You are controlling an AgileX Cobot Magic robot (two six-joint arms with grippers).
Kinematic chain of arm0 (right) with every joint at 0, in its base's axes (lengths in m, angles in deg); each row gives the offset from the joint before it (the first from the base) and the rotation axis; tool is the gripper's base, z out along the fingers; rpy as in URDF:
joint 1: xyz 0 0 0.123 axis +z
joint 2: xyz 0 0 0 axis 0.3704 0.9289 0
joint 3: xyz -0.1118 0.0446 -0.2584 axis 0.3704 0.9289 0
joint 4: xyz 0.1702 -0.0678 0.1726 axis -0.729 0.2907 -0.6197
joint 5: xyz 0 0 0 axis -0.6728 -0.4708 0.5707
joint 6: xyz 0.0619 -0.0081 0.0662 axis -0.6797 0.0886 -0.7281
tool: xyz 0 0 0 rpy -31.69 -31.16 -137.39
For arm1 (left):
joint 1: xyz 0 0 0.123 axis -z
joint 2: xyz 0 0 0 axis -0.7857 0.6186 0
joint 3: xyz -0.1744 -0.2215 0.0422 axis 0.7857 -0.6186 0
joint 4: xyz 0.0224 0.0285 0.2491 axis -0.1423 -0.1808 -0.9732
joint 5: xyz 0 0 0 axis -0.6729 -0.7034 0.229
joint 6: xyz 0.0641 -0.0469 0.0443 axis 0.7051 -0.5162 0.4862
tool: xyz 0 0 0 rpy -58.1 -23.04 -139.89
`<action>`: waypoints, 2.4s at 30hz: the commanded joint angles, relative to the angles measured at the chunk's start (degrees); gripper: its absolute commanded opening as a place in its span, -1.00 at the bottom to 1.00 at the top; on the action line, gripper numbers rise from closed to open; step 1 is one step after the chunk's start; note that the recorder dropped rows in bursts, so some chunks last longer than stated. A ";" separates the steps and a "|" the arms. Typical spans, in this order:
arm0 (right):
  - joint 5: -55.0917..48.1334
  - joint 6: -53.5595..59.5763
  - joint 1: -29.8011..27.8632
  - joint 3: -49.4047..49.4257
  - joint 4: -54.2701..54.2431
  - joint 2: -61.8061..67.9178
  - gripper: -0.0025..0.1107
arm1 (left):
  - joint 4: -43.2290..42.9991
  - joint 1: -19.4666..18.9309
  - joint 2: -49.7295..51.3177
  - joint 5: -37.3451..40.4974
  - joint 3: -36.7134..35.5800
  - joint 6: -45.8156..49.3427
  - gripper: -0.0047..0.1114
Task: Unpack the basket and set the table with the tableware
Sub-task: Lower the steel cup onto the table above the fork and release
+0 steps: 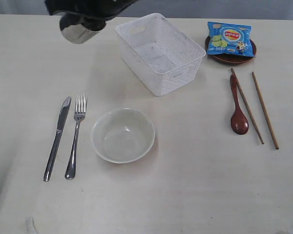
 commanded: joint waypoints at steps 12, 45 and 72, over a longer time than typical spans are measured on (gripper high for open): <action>-30.79 -17.69 7.43 -36.28 28.49 19.28 -0.96 | -0.52 0.29 -0.15 -0.61 -0.18 -0.24 -0.92; -35.56 -20.62 7.28 -52.70 30.05 37.98 -0.96 | -0.52 0.29 -0.15 -0.61 -0.18 -0.24 -0.92; -35.56 -23.46 7.28 -52.70 32.82 37.98 -0.40 | -0.52 0.29 -0.15 -0.61 -0.18 -0.24 -0.92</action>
